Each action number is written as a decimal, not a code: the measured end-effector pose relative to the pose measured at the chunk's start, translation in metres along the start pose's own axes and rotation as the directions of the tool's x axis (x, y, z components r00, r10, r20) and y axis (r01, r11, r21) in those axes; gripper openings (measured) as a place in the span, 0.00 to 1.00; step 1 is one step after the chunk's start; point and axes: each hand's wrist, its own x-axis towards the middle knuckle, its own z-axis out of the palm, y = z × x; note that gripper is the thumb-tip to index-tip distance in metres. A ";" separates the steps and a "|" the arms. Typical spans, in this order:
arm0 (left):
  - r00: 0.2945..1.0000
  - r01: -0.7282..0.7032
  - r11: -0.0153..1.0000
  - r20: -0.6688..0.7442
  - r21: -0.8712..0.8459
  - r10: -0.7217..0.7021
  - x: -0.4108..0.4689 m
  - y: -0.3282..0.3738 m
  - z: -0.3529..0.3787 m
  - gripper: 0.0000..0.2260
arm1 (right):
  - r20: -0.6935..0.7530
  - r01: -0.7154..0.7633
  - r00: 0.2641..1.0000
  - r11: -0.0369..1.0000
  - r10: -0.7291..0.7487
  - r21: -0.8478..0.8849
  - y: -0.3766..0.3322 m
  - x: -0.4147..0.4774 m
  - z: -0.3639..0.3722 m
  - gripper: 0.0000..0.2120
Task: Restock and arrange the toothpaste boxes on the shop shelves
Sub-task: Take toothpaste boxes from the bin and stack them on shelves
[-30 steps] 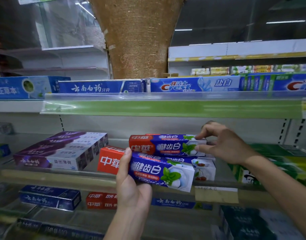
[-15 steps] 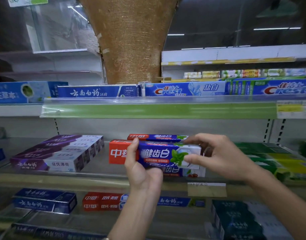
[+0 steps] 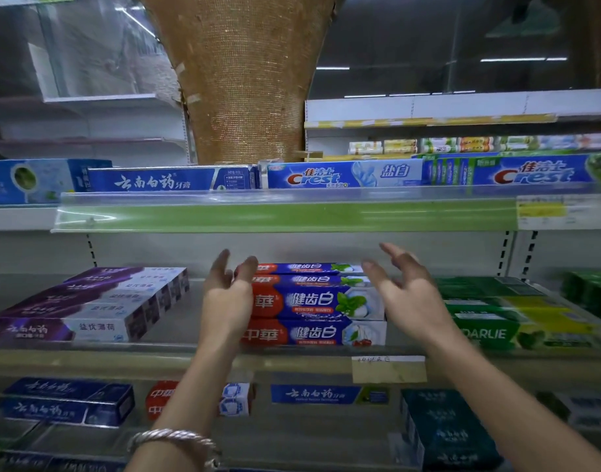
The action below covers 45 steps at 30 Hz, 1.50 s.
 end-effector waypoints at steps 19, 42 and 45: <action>0.920 0.333 0.933 0.264 -0.137 -0.290 0.020 -0.010 -0.002 0.24 | 0.177 -0.409 0.911 0.771 0.372 0.488 -0.003 0.005 0.020 0.19; 0.927 0.372 0.905 0.129 -0.207 -0.351 0.011 -0.008 0.006 0.21 | -0.067 -0.390 0.887 0.820 0.457 0.419 0.018 0.023 0.039 0.25; 0.926 0.375 0.902 0.124 -0.213 -0.355 0.009 -0.007 0.007 0.22 | -0.080 -0.389 0.883 0.817 0.462 0.425 0.012 0.020 0.037 0.24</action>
